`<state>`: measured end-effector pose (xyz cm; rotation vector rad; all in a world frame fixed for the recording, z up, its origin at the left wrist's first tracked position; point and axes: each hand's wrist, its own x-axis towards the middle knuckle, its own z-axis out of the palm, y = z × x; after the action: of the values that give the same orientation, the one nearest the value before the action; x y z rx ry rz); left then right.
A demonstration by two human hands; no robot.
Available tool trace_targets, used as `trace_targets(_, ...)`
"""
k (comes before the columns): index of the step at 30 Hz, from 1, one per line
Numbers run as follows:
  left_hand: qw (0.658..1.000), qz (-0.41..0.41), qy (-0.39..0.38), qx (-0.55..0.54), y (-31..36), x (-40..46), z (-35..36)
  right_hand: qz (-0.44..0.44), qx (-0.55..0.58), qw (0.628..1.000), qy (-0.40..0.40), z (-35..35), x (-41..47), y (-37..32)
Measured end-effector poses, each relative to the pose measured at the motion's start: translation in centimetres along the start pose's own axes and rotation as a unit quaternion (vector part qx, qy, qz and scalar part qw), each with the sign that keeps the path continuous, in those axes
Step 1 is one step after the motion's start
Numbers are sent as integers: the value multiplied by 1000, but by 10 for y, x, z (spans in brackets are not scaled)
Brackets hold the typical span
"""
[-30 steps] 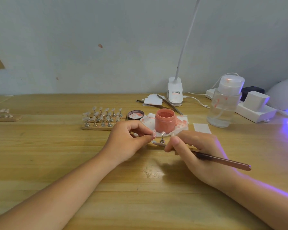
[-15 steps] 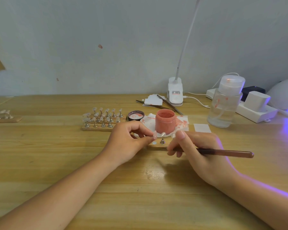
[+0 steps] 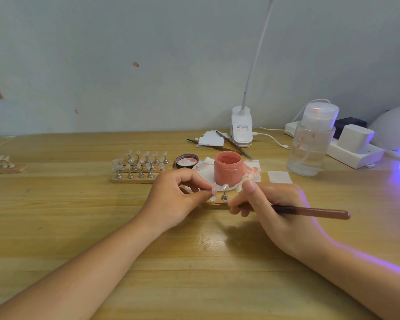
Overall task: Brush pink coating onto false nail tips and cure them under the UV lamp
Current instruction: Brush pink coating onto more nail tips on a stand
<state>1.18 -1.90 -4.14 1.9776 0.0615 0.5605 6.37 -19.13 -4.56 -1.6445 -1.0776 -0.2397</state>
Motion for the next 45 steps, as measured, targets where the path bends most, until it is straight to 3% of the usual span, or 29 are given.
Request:
trace_targets(4,1000,5,-1,2,0,0,0,-52,-95,994,26,0,3,-1)
trace_targets(15,1000,-6,1,3,4,-2,1,-36,-50,998,0,1,1,0)
trace_targets(27,1000,-9,1,6,5,-1,1,-30,-69,996,39,0,2,-2)
trace_targets(31,1000,-7,0,5,4,-1,1,-25,-42,999,0,0,0,-1)
trace_targets(35,1000,3,-6,7,4,-2,1,-32,-73,996,36,0,2,-2)
trace_targets(39,1000,1,-9,2,4,-1,1,-18,-27,999,6,0,0,-1)
trace_targets(45,1000,-5,-4,-16,3,-1,1,-9,-46,999,23,0,2,-2)
